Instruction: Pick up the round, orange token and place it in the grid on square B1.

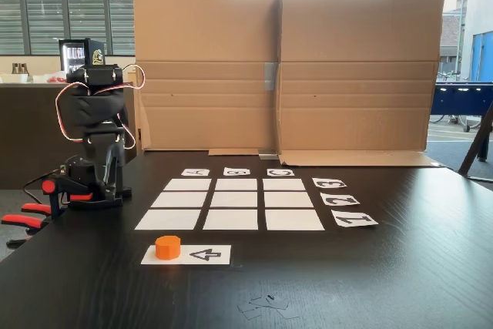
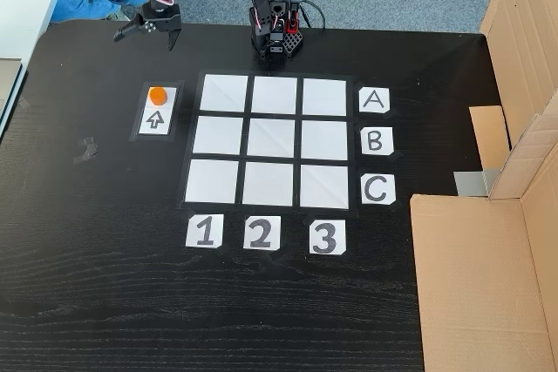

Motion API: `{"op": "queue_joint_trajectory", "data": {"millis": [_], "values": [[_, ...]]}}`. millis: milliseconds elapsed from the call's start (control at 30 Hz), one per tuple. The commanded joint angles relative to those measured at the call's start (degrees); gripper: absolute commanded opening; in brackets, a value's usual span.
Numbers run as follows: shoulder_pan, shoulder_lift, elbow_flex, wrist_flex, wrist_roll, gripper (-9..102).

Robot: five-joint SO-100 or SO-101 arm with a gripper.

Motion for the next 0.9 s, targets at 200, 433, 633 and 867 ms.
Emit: {"op": "queue_joint_trajectory", "data": {"millis": [200,433,633,867], "values": [[-4.8,-7.1,-6.9,0.0,0.2,63],[-6.5,-14.1,-13.2,-0.1,-0.2,63],[-9.0,-17.5,-15.6,-0.3,-0.7,63],[-10.6,-21.7,-19.4,-0.4,-0.7,63]]}}
